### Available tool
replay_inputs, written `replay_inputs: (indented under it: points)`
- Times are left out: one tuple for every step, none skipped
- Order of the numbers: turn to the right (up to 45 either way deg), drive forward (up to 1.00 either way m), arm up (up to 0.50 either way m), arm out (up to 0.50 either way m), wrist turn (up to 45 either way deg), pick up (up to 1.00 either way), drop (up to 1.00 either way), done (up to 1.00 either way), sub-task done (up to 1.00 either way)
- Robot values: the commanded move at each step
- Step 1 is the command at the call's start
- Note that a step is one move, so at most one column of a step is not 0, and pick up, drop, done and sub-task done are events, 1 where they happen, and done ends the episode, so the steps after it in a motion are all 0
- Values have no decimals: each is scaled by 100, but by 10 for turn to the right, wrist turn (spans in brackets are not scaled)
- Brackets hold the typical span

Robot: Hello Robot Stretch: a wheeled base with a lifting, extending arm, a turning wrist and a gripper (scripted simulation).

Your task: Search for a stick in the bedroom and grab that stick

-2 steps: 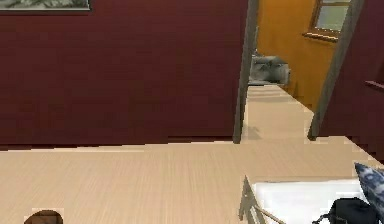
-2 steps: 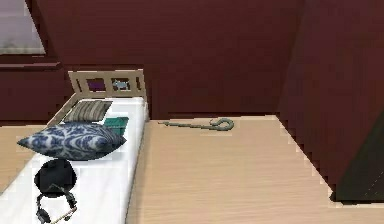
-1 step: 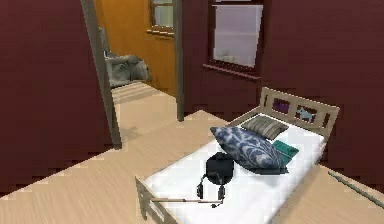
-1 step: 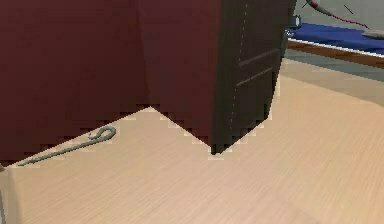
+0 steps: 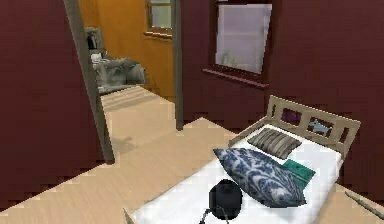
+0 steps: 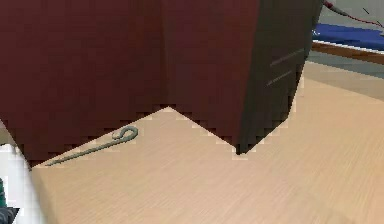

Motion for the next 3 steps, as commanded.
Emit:
replay_inputs:
  points:
    - [-450, 0, 0, 0, 0, 0, 0, 0, 0]
    - [-330, 0, 0, 0, 0, 0, 0, 0, 0]
    - [-60, 0, 0, 0, 0, 0, 0, 0, 0]
